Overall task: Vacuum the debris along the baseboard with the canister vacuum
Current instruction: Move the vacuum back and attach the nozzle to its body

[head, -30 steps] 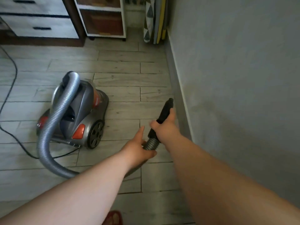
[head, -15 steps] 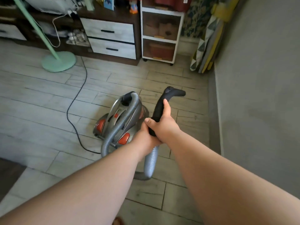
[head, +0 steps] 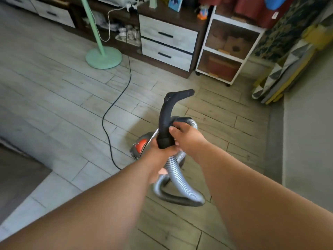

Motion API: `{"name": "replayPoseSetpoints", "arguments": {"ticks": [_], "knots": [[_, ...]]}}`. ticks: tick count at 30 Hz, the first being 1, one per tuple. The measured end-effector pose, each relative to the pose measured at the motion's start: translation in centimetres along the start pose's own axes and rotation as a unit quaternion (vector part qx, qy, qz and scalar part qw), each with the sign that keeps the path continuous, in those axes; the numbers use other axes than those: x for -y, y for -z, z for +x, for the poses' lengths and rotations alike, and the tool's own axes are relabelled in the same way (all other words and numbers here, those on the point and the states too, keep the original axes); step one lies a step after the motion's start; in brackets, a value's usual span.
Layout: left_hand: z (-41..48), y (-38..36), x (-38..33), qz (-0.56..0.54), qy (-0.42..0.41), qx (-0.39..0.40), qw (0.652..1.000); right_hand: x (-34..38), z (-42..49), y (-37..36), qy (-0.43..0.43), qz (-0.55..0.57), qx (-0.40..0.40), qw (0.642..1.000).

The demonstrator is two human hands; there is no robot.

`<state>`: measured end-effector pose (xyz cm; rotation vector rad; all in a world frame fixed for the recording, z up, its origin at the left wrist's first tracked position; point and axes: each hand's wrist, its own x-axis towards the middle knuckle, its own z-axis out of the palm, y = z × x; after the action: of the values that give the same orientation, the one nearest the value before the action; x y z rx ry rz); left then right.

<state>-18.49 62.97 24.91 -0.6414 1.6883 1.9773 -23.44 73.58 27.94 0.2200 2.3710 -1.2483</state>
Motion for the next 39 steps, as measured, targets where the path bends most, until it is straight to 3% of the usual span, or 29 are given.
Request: {"name": "replayPoseSetpoints", "arguments": {"ticks": [5, 11, 15, 18, 21, 24, 32, 39], "knots": [[3.1, 5.4, -1.3, -0.079, 0.033, -0.044, 0.995, 3.1, 5.4, -0.3, -0.012, -0.015, 0.009, 1.000], [6.5, 11.0, 0.1, -0.168, 0.060, -0.094, 0.979, 2.9, 11.7, -3.4, 0.020, -0.198, 0.050, 0.979], [8.8, 12.6, 2.1, -0.229, 0.071, -0.142, 0.960, 0.6, 16.4, -7.9, 0.102, -0.383, 0.143, 0.907], [10.3, 12.9, 4.1, -0.257, 0.100, -0.177, 0.945, -2.2, 18.6, -10.1, 0.171, -0.494, 0.195, 0.830], [11.5, 12.3, 6.1, -0.278, 0.114, -0.191, 0.935, -4.8, 20.4, -11.2, 0.246, -0.594, 0.227, 0.731], [12.6, 12.0, 7.9, -0.298, 0.117, -0.207, 0.924, -6.0, 22.3, -12.5, 0.272, -0.636, 0.257, 0.675], [14.0, 13.5, 11.7, -0.394, 0.131, -0.183, 0.891, -8.9, 25.6, -17.6, 0.292, -0.666, 0.337, 0.598], [15.8, 14.4, 13.2, -0.411, 0.151, -0.162, 0.884, -9.9, 28.4, -20.1, 0.253, -0.695, 0.355, 0.572]]}}
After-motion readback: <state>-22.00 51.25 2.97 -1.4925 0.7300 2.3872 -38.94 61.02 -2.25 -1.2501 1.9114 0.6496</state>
